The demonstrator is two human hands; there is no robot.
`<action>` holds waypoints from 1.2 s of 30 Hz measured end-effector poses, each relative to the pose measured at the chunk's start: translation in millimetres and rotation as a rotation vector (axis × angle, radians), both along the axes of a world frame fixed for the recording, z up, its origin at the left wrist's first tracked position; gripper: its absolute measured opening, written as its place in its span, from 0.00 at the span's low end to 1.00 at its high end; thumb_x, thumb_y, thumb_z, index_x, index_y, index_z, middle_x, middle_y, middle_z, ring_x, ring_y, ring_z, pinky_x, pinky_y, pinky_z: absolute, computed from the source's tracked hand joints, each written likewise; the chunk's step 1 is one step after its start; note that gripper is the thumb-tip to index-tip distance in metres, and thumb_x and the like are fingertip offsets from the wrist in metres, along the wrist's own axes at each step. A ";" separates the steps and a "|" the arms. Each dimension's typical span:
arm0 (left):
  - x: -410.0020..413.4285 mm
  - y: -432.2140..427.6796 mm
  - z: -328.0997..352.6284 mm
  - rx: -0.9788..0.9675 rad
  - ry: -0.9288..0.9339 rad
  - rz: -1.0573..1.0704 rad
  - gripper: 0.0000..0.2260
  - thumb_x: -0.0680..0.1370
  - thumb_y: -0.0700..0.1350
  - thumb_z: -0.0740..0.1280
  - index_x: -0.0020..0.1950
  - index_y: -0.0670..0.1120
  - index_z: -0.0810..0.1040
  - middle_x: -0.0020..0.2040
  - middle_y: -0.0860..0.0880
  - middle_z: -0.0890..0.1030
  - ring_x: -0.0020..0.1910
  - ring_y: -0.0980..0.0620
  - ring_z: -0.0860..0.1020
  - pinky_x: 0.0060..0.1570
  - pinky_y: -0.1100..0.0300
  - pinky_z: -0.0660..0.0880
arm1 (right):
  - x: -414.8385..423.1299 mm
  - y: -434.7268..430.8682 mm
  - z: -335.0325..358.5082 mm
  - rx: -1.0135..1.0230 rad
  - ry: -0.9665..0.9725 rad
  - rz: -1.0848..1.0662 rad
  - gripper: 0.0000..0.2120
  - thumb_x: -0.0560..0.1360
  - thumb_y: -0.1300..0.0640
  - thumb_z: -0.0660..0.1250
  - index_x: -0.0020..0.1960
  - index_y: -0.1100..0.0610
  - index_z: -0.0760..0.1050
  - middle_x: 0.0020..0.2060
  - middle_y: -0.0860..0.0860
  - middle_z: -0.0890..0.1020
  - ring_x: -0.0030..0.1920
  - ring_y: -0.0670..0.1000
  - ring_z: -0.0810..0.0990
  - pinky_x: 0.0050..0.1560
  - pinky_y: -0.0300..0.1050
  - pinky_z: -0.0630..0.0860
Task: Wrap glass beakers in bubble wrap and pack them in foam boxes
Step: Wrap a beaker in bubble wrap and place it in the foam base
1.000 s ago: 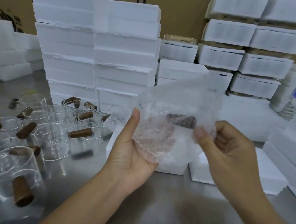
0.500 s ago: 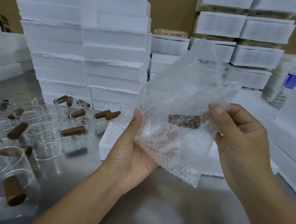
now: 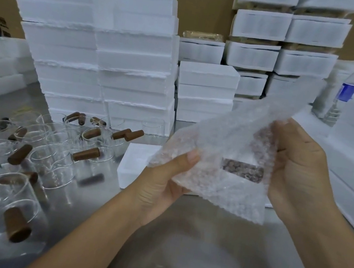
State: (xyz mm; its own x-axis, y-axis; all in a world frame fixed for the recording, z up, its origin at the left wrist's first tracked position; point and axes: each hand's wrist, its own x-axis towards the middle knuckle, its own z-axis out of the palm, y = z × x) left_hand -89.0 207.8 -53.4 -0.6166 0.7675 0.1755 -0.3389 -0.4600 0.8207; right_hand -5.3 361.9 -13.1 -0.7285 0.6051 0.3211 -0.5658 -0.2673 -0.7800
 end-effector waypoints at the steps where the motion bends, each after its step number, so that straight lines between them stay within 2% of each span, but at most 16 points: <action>1: -0.3 0.1 -0.2 0.011 -0.007 0.009 0.26 0.52 0.52 0.83 0.48 0.50 0.86 0.50 0.47 0.85 0.49 0.50 0.83 0.41 0.58 0.80 | -0.1 -0.6 0.3 0.028 -0.001 0.015 0.11 0.69 0.53 0.66 0.47 0.56 0.81 0.39 0.49 0.85 0.43 0.48 0.84 0.48 0.41 0.80; 4: 0.3 0.4 1.0 0.053 -0.076 0.030 0.22 0.61 0.53 0.79 0.53 0.49 0.84 0.55 0.45 0.83 0.53 0.47 0.82 0.45 0.54 0.80 | -0.6 -3.4 -0.8 0.160 -0.073 0.134 0.21 0.70 0.43 0.62 0.58 0.52 0.78 0.51 0.50 0.85 0.54 0.50 0.82 0.56 0.50 0.77; 5: 0.3 0.8 1.5 0.060 -0.111 0.048 0.22 0.63 0.54 0.77 0.55 0.48 0.83 0.57 0.44 0.82 0.55 0.46 0.81 0.47 0.53 0.80 | -0.8 -4.3 -1.8 0.212 -0.121 0.136 0.23 0.69 0.40 0.61 0.58 0.49 0.78 0.53 0.49 0.84 0.55 0.49 0.82 0.57 0.51 0.76; 7: 0.0 1.2 2.6 0.077 -0.167 0.085 0.24 0.64 0.54 0.74 0.58 0.47 0.80 0.58 0.43 0.82 0.56 0.44 0.81 0.47 0.53 0.80 | -1.0 -6.3 -4.7 0.363 -0.238 0.060 0.21 0.65 0.34 0.63 0.51 0.43 0.81 0.52 0.43 0.84 0.55 0.43 0.81 0.55 0.47 0.75; 10: -0.9 1.6 3.2 0.125 -0.211 0.124 0.23 0.63 0.51 0.75 0.56 0.47 0.82 0.58 0.44 0.82 0.56 0.45 0.81 0.45 0.53 0.80 | -1.6 -10.9 -9.1 0.488 -0.343 -0.007 0.18 0.65 0.37 0.67 0.46 0.48 0.82 0.44 0.41 0.85 0.46 0.41 0.83 0.48 0.42 0.75; 12: 0.0 1.8 2.6 0.082 -0.186 0.148 0.19 0.59 0.49 0.76 0.50 0.50 0.85 0.56 0.45 0.83 0.54 0.46 0.82 0.43 0.55 0.80 | -2.9 -11.6 -12.5 0.446 -0.353 -0.048 0.12 0.68 0.44 0.69 0.42 0.51 0.83 0.38 0.44 0.84 0.41 0.42 0.82 0.46 0.40 0.76; 13: 0.4 2.3 1.5 0.043 -0.157 0.155 0.19 0.58 0.49 0.76 0.49 0.51 0.85 0.55 0.46 0.83 0.54 0.47 0.82 0.43 0.56 0.80 | -3.8 -12.1 -13.8 0.423 -0.347 -0.065 0.09 0.69 0.47 0.69 0.39 0.51 0.83 0.36 0.45 0.84 0.39 0.42 0.82 0.44 0.38 0.76; 15: 1.0 3.2 -0.7 -0.040 -0.074 0.176 0.18 0.60 0.49 0.76 0.49 0.53 0.85 0.55 0.48 0.83 0.54 0.49 0.82 0.44 0.58 0.80 | -5.6 -12.9 -15.8 0.382 -0.327 -0.061 0.09 0.72 0.51 0.68 0.36 0.51 0.83 0.35 0.47 0.83 0.37 0.44 0.81 0.40 0.36 0.78; 17: 1.0 3.6 -1.5 -0.111 0.032 0.215 0.20 0.64 0.50 0.76 0.55 0.52 0.83 0.56 0.49 0.83 0.55 0.51 0.81 0.51 0.55 0.78 | -5.7 -13.6 -16.4 0.318 -0.293 -0.037 0.08 0.71 0.51 0.68 0.35 0.51 0.83 0.34 0.47 0.83 0.37 0.45 0.82 0.38 0.37 0.79; 19: 0.2 2.6 -1.1 -0.189 0.140 0.270 0.24 0.64 0.55 0.75 0.60 0.55 0.79 0.57 0.53 0.82 0.57 0.53 0.80 0.61 0.49 0.72 | -5.5 -14.0 -16.5 0.286 -0.270 -0.042 0.09 0.66 0.47 0.69 0.36 0.51 0.83 0.35 0.46 0.83 0.38 0.45 0.82 0.38 0.37 0.79; 22: 0.2 0.5 1.3 -0.231 0.233 0.291 0.21 0.64 0.58 0.74 0.57 0.64 0.79 0.58 0.59 0.81 0.57 0.56 0.80 0.67 0.46 0.65 | -5.8 -13.9 -16.3 0.223 -0.245 -0.057 0.11 0.62 0.44 0.70 0.36 0.50 0.83 0.39 0.47 0.83 0.41 0.46 0.82 0.41 0.37 0.79; 24: -1.5 0.0 0.6 -0.222 0.253 0.261 0.21 0.65 0.58 0.75 0.57 0.64 0.79 0.59 0.59 0.80 0.57 0.57 0.79 0.66 0.49 0.67 | -4.9 -15.4 -14.6 0.208 -0.251 -0.068 0.12 0.62 0.42 0.70 0.36 0.49 0.84 0.39 0.50 0.83 0.41 0.49 0.80 0.41 0.39 0.80; 27: -5.4 -3.1 0.3 -0.197 0.278 0.145 0.20 0.67 0.55 0.75 0.59 0.59 0.79 0.59 0.55 0.81 0.58 0.54 0.80 0.56 0.57 0.77 | -4.2 -17.1 -12.8 0.238 -0.279 -0.131 0.10 0.64 0.43 0.69 0.33 0.50 0.82 0.27 0.47 0.76 0.29 0.45 0.74 0.31 0.34 0.75; 29: -5.7 -7.8 3.7 -0.212 0.370 0.040 0.21 0.66 0.56 0.76 0.58 0.60 0.79 0.59 0.54 0.81 0.59 0.53 0.79 0.52 0.62 0.77 | -4.6 -17.4 -12.7 0.253 -0.283 -0.159 0.10 0.66 0.45 0.69 0.31 0.49 0.81 0.23 0.45 0.72 0.26 0.44 0.72 0.28 0.33 0.73; 32: -5.4 -12.5 7.1 -0.297 0.572 0.036 0.23 0.64 0.58 0.76 0.58 0.66 0.77 0.60 0.58 0.80 0.61 0.56 0.77 0.56 0.62 0.75 | -5.2 -16.4 -14.0 0.277 -0.290 -0.179 0.11 0.70 0.47 0.68 0.30 0.49 0.80 0.27 0.50 0.74 0.30 0.48 0.74 0.30 0.37 0.76; 36: -6.2 -11.2 5.6 -0.289 0.627 0.176 0.18 0.66 0.54 0.74 0.54 0.66 0.78 0.57 0.60 0.81 0.57 0.61 0.78 0.50 0.68 0.75 | -5.2 -14.3 -14.5 0.338 -0.330 -0.181 0.12 0.73 0.46 0.66 0.37 0.50 0.81 0.36 0.60 0.80 0.37 0.57 0.80 0.42 0.45 0.80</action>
